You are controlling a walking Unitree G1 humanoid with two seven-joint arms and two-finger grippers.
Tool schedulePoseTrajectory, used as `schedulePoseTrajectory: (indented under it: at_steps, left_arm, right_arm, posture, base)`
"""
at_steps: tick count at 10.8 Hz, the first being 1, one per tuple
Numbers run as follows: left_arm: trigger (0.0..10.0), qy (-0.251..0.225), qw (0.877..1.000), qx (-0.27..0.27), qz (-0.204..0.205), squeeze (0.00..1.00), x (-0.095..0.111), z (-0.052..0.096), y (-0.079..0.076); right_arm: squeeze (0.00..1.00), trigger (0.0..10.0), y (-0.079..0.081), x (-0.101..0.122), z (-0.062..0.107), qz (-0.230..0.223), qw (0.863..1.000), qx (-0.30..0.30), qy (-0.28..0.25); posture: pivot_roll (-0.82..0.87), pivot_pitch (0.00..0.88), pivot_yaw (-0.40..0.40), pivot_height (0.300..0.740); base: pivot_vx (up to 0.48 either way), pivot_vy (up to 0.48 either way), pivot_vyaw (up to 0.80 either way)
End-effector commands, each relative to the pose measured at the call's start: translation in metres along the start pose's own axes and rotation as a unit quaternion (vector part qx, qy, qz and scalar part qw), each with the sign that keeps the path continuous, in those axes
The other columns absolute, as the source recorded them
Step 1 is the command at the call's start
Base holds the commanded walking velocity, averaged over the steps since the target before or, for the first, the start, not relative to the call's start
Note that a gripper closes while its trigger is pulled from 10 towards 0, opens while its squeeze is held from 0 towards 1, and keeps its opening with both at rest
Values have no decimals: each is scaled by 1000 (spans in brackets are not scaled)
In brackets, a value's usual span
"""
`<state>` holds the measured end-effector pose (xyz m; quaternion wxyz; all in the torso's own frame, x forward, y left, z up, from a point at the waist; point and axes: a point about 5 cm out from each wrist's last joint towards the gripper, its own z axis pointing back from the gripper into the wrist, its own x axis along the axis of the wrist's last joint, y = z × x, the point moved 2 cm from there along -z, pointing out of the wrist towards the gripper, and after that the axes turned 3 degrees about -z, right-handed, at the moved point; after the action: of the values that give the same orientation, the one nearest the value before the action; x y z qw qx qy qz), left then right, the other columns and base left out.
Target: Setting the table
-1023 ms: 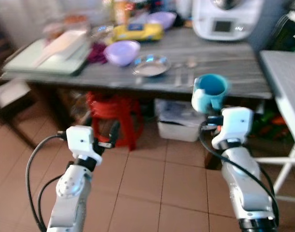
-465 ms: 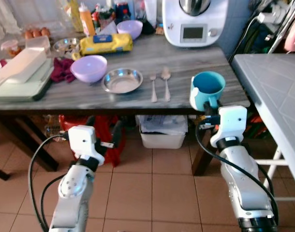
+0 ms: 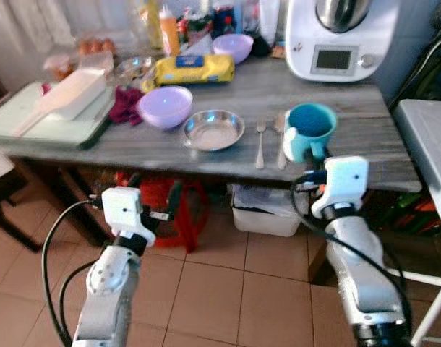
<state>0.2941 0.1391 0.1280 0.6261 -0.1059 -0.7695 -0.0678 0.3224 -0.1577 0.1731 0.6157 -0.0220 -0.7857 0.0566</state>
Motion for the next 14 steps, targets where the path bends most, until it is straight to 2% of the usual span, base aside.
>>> schedulePoseTrajectory:
  at_steps: [1, 5, 14]
  left_arm:
    - [10000, 0, 1000, -16, 4, 0, 1, -1, -7]
    - [10000, -24, 999, -41, 11, 0, 16, -6, -19]
    - [10000, -20, 999, -41, 10, 0, 17, -5, -19]
  right_arm:
    - [0, 10000, -7, 6, -1, 2, 1000, -12, -14]
    - [0, 10000, -4, 27, -4, 33, 998, -4, -58]
    - [0, 10000, -2, 28, -4, 35, 998, 4, -60]
  posture:
    - [-53, 117, 60, 740]
    - [-57, 119, 57, 740]
    - [-59, 125, 57, 740]
  base:
    - [360, 0, 0]
    - [359, 0, 0]
    - [359, 0, 0]
